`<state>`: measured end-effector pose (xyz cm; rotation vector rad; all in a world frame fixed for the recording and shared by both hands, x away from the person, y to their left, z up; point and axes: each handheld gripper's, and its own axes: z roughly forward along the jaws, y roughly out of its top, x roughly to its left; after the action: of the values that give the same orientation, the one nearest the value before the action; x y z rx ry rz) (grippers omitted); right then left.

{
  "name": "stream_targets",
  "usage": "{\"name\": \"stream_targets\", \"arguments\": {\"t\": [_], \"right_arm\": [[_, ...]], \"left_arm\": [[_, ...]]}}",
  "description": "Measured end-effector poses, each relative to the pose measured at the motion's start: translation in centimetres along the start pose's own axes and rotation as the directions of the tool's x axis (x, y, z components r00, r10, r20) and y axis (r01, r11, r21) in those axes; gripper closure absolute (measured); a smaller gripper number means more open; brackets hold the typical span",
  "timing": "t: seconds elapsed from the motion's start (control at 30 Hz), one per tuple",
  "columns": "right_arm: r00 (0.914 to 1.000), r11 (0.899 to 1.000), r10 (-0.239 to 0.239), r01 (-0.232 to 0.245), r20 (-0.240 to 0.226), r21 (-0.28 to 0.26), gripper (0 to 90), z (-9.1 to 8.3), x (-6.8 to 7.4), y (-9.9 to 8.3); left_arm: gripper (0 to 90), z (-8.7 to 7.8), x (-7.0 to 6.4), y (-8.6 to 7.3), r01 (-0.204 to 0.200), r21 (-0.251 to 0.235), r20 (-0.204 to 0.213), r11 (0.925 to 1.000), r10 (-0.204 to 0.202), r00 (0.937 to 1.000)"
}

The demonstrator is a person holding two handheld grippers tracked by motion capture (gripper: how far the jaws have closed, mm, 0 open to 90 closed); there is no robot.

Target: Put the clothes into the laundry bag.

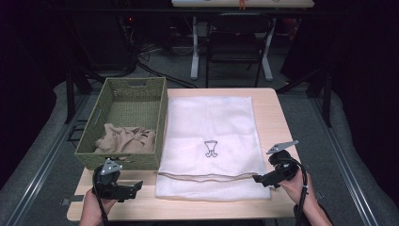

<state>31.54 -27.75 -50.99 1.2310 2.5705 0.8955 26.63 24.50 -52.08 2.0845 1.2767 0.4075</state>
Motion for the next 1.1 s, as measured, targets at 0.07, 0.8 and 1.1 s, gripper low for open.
{"name": "stream_targets", "arguments": {"t": [0.07, 0.8, 1.1], "right_arm": [[1.0, 1.0, -0.002, 0.002, 0.008, -0.008, 1.7, -0.1, 0.0, 0.0], [0.999, 0.998, -0.034, 0.033, -0.03, -0.052, 5.8, 0.1, 0.9, 1.2], [0.996, 0.996, -0.085, 0.084, -0.026, -0.04, 2.7, 1.1, 1.3, 3.2]], "left_arm": [[0.0, 0.1, 0.0, 0.0, -0.005, 0.003, 0.004, 1.0, 0.005, 1.0], [0.0, 0.1, 0.0, -0.2, 0.017, 0.015, 0.043, 0.9997, -0.017, 0.9989], [0.0, 0.1, 0.0, -0.2, 0.02, 0.009, 0.047, 0.9998, -0.021, 0.9987]]}}
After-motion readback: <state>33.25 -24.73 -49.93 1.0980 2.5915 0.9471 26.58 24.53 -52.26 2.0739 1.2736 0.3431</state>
